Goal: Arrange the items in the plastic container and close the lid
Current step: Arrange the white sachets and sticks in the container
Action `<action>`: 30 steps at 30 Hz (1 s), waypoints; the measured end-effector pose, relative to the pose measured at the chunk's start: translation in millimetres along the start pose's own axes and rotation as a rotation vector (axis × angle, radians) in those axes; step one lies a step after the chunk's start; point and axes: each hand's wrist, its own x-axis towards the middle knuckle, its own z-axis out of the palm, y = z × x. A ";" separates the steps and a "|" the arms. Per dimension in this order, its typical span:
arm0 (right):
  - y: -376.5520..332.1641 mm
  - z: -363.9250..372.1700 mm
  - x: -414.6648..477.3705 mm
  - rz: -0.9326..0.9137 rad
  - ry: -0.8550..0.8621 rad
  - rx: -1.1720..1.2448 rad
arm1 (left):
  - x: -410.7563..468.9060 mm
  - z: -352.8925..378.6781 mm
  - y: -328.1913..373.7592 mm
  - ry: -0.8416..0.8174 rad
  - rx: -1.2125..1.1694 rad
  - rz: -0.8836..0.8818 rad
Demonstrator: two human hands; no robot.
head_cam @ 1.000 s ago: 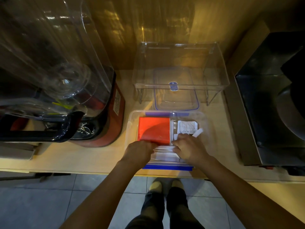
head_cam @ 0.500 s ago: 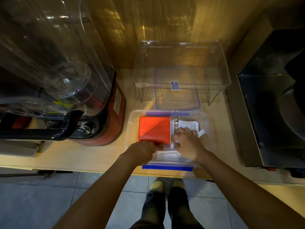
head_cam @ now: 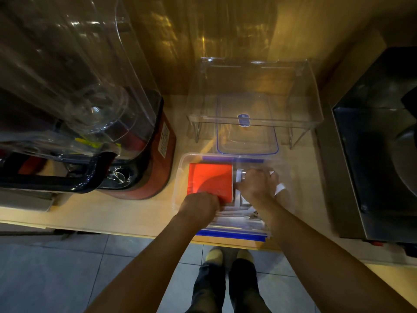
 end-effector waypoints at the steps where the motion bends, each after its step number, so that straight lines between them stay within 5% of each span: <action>1: -2.5 0.0 1.1 0.014 -0.025 -0.017 | -0.2 0.6 -0.7 0.003 0.015 0.008; 9: -10.2 -6.2 1.1 0.126 -0.165 0.197 | -0.2 7.1 -6.4 0.026 -0.047 0.076; 13: -1.8 -13.1 -12.2 0.088 -0.061 0.585 | -1.0 8.1 -8.2 0.044 -0.071 0.102; 16: 6.3 -31.6 -27.3 -0.111 0.124 0.774 | -5.2 2.3 -9.1 -0.001 -0.099 0.120; 23: 8.9 -77.3 -49.8 -0.545 0.069 0.696 | -30.6 2.9 -10.5 -0.189 -0.339 0.046; 26: 5.7 -73.8 -46.5 -0.776 -0.055 0.379 | -36.8 9.9 -9.4 -0.018 -0.180 0.157; 30: 3.2 -46.2 -45.1 -0.749 -0.305 0.271 | -41.3 18.7 -8.0 0.171 -0.050 0.217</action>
